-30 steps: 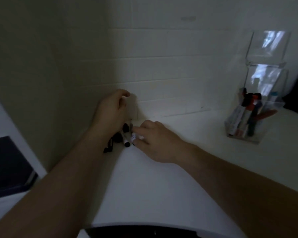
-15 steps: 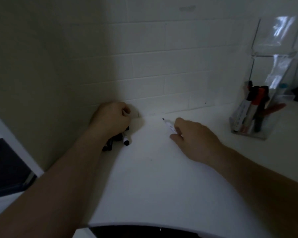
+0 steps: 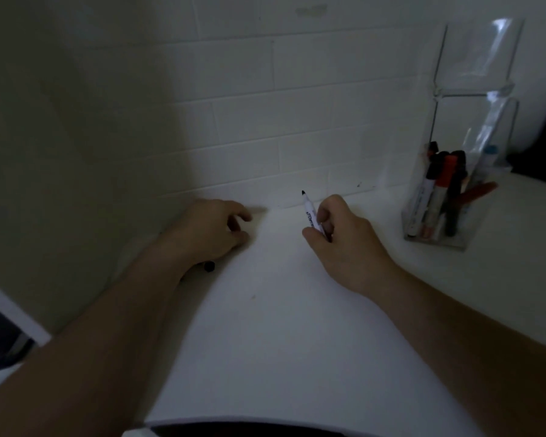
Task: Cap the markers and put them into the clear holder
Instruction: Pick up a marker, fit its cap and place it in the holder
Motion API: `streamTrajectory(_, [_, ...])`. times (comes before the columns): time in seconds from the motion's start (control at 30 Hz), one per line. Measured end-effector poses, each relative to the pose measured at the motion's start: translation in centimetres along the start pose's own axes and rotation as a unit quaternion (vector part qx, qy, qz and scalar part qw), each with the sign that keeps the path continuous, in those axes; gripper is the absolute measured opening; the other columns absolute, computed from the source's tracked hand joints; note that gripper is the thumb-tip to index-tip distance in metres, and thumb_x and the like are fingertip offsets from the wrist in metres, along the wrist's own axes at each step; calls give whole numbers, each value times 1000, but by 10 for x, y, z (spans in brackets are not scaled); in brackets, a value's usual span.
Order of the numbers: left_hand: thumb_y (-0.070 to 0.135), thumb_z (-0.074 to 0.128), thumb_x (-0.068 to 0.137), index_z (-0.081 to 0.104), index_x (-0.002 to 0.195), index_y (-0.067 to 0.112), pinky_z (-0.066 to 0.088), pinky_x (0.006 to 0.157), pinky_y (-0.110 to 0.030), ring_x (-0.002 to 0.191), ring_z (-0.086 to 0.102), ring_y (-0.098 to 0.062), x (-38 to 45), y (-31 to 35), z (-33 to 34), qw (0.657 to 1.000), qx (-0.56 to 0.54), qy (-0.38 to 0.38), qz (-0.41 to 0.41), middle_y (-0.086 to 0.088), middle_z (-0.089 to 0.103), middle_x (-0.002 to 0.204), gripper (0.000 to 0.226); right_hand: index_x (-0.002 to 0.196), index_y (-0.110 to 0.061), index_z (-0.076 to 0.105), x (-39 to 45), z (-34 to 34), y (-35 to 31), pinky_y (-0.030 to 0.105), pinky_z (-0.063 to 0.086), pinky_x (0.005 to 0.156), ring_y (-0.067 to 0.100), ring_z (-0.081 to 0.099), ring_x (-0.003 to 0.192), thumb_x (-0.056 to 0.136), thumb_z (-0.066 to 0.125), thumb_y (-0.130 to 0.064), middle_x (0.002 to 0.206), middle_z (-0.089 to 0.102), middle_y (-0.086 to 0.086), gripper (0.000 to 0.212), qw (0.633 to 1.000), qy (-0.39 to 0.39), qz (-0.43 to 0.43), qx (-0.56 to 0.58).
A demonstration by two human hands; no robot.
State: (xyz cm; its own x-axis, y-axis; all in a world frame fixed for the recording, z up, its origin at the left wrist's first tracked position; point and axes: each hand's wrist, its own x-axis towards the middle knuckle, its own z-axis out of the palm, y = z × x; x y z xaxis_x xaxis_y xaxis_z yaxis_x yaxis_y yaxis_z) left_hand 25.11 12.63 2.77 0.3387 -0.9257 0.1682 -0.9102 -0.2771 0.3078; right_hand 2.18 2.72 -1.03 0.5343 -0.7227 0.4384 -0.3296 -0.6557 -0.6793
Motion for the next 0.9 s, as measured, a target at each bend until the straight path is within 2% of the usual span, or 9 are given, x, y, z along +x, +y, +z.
streamTrajectory(0.07, [46, 79, 78, 68, 110, 40, 53, 53, -22, 78, 61, 2, -1, 5, 3, 999, -19, -26, 27, 21, 68, 94, 34, 90, -25, 40, 0, 0, -1, 31, 40, 57, 12, 46, 56, 93, 62, -29, 62, 50, -5, 22, 1000, -1, -1, 1])
streamTrajectory(0.17, [48, 80, 76, 71, 111, 36, 49, 67, -19, 75, 56, 7, 0, 12, 4, 997, 21, -51, 52, 25, 62, 84, 39, 94, -28, 41, 0, 0, -1, 30, 41, 56, 11, 49, 57, 94, 62, -30, 62, 50, -5, 21, 1000, -5, -3, -2])
streamTrajectory(0.3, [47, 80, 75, 73, 95, 35, 41, 68, -18, 80, 58, -2, 0, 20, 9, 995, 27, -42, 83, 18, 66, 84, 23, 98, -30, 41, 0, 0, 0, 32, 44, 57, 12, 54, 59, 94, 62, -32, 64, 55, -3, 21, 1000, -9, -4, 1])
streamTrajectory(0.43, [31, 80, 78, 67, 85, 30, 45, 70, -21, 77, 61, -5, -2, 33, 17, 992, -17, -6, 121, 12, 68, 85, 15, 103, -33, 42, 0, 1, 0, 26, 41, 54, 11, 54, 58, 94, 62, -30, 64, 55, -3, 21, 1000, -1, -16, 3])
streamTrajectory(0.53, [12, 78, 76, 62, 87, 29, 47, 71, -19, 78, 64, 0, -6, 35, 19, 987, -89, 30, 129, 13, 69, 87, 26, 123, -34, 45, 1, 0, 1, 26, 42, 56, 10, 56, 63, 99, 56, -27, 73, 59, -4, 27, 1000, -6, -11, 3])
streamTrajectory(0.63, [10, 80, 73, 63, 93, 33, 50, 76, -13, 83, 66, 2, -4, 29, 21, 984, -146, 62, 84, 16, 71, 90, 36, 132, -31, 49, 4, -1, 6, 26, 41, 64, 7, 55, 75, 102, 50, -22, 88, 59, -10, 32, 1000, 5, 0, 3])
streamTrajectory(0.77, [16, 87, 70, 66, 79, 32, 53, 72, -20, 79, 67, -3, 4, 23, 18, 973, -203, 108, 0, 12, 73, 84, 27, 127, -27, 57, 5, 0, 9, 33, 44, 76, 17, 56, 89, 101, 49, -16, 101, 62, -3, 29, 1000, 5, -14, -19])
streamTrajectory(0.83, [16, 87, 71, 66, 76, 31, 50, 66, -20, 73, 66, 1, 5, 21, 18, 965, -230, 123, -18, 13, 73, 80, 26, 126, -35, 58, 5, 2, 11, 36, 48, 81, 17, 58, 92, 102, 49, -28, 104, 65, -2, 27, 998, 3, -42, -47])
streamTrajectory(0.9, [14, 87, 71, 67, 77, 30, 50, 66, -21, 71, 68, 0, 5, 20, 20, 960, -249, 127, -9, 11, 74, 80, 26, 126, -44, 59, 6, 1, 10, 35, 51, 77, 11, 57, 85, 101, 43, -49, 97, 65, -7, 29, 994, -8, -62, -93])
